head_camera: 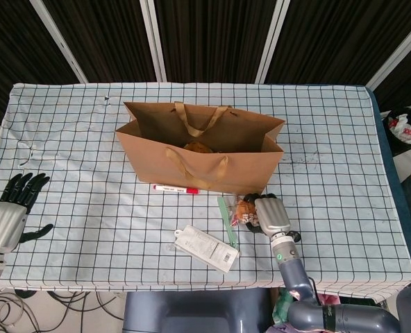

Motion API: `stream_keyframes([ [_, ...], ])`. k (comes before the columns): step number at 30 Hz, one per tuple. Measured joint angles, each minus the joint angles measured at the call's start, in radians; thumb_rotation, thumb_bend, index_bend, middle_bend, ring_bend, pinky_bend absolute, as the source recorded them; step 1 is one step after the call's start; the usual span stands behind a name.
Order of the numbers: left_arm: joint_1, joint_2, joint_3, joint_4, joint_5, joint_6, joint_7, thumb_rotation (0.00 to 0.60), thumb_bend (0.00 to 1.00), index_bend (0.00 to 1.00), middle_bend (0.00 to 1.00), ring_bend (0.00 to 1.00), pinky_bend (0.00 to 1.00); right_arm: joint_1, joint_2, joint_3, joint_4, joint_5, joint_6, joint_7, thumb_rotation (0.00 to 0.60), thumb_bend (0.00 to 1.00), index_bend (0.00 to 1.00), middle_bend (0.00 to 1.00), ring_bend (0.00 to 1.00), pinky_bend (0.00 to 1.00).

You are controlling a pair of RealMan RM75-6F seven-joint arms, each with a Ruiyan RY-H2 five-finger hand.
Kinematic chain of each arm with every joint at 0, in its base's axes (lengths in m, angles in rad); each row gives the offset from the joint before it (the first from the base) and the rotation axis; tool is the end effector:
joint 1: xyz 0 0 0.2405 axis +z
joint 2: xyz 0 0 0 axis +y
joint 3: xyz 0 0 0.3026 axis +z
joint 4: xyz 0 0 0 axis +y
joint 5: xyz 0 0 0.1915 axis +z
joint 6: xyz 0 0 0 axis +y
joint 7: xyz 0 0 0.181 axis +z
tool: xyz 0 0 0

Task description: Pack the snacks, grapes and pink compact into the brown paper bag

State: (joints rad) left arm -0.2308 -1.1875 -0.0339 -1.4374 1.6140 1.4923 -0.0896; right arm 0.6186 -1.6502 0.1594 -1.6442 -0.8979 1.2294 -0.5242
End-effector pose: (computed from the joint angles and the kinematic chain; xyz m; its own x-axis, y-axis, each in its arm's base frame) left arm -0.3205 0.2675 0.1768 0.4165 -0.0485 0.9078 0.8771 -0.2415 -0.4153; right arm -0.2014 -0.3555 -0.0245 0.2958 -0.2807 0.9131 -0.9551 -0.1043 0.2773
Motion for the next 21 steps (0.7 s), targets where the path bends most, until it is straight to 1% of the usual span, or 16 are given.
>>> stream_keyframes([
  [6,0.0,-0.001,0.0,-0.001,-0.001,-0.001,0.003,0.6,0.12,0.06,0.06,0.0,0.0,-0.037,0.035,0.0,-0.055,-0.045,0.028,0.056,0.6,0.36,0.43,0.36,0.36,0.27],
  [9,0.0,-0.003,-0.001,-0.001,-0.004,-0.002,0.004,0.6,0.12,0.06,0.06,0.0,0.0,-0.07,0.076,0.001,-0.114,-0.077,0.064,0.101,0.6,0.36,0.43,0.35,0.36,0.27],
  [12,0.0,-0.004,-0.003,0.0,-0.007,-0.005,0.006,0.6,0.12,0.06,0.06,0.0,0.0,-0.111,0.136,0.01,-0.173,-0.122,0.129,0.144,0.6,0.36,0.43,0.35,0.36,0.27],
  [15,0.0,-0.006,-0.003,-0.002,-0.008,-0.006,0.009,0.6,0.12,0.06,0.06,0.0,0.0,-0.154,0.191,0.031,-0.232,-0.17,0.214,0.192,0.6,0.35,0.43,0.35,0.36,0.27],
  [18,0.0,-0.006,-0.002,-0.004,-0.004,-0.004,0.011,0.6,0.12,0.06,0.06,0.0,0.0,-0.197,0.241,0.069,-0.288,-0.228,0.309,0.249,0.6,0.34,0.43,0.34,0.36,0.27],
  [21,0.001,-0.006,-0.001,-0.006,-0.002,-0.003,0.011,0.6,0.12,0.06,0.06,0.0,0.0,-0.232,0.305,0.136,-0.333,-0.288,0.399,0.296,0.6,0.34,0.43,0.34,0.36,0.27],
])
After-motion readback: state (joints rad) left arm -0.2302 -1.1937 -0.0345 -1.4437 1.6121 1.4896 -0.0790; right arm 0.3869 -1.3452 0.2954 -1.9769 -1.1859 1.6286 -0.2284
